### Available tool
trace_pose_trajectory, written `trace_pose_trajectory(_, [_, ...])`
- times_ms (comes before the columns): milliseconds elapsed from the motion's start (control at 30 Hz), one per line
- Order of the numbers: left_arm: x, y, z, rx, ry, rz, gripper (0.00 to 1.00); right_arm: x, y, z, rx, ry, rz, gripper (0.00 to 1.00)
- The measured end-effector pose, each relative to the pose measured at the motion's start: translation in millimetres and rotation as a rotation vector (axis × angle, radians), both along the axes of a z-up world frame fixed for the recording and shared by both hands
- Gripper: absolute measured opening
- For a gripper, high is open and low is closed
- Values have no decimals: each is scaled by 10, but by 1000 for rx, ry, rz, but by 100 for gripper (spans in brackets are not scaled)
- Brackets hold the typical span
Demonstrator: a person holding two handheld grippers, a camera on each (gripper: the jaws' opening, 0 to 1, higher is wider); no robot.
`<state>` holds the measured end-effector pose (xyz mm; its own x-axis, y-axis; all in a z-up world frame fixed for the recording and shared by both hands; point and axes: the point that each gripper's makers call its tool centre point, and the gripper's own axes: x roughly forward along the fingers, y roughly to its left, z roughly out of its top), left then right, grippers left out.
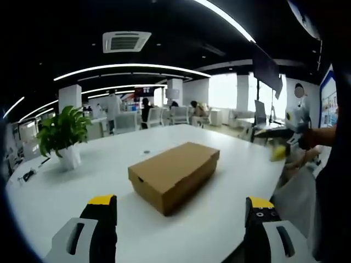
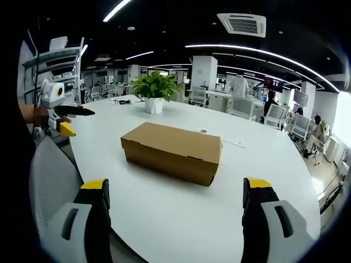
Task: Operate the shoe box by opening the lid, removing the specified soft item, and placing it in the target area until the item is outside and the box remains undamaged.
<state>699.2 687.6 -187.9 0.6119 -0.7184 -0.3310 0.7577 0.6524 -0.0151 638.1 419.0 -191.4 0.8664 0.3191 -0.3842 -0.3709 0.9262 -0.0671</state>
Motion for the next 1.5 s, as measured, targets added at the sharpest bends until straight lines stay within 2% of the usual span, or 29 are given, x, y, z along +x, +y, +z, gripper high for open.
trace_pose_trajectory(1500, [41, -52, -15, 2, 12, -9, 97, -27, -118, 21, -6, 23, 26, 96])
